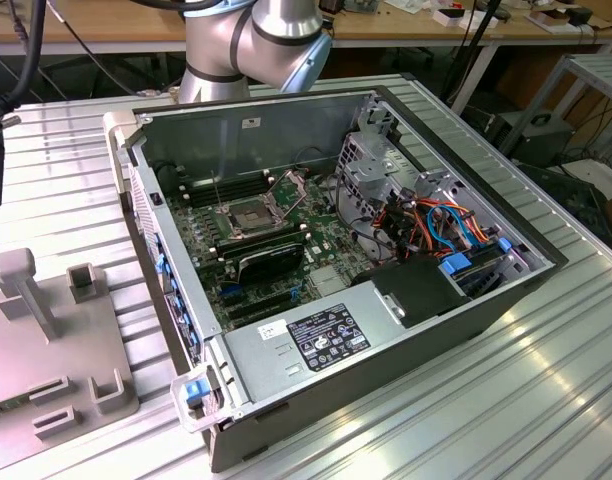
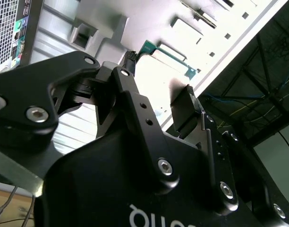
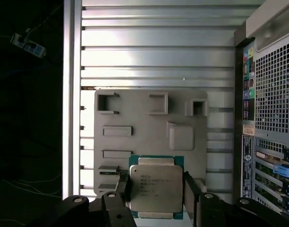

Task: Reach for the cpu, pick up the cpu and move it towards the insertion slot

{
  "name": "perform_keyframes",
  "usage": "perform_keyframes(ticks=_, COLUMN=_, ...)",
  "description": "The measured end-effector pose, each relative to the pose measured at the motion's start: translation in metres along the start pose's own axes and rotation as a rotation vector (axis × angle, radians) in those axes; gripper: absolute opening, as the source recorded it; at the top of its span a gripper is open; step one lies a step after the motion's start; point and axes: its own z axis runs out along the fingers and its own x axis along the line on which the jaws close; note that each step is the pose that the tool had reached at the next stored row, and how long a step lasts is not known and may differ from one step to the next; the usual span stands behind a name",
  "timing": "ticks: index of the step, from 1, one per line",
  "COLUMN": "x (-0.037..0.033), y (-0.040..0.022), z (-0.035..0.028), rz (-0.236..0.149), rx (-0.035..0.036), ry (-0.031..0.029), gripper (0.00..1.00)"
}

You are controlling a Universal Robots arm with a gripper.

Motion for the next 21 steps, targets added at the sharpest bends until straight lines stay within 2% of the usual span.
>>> perform_keyframes(ticks=21, x=-0.0271, y=-0.0004, z=-0.0013, rz=0.000, rx=0.0001, ry=0.0001, gripper=0.55)
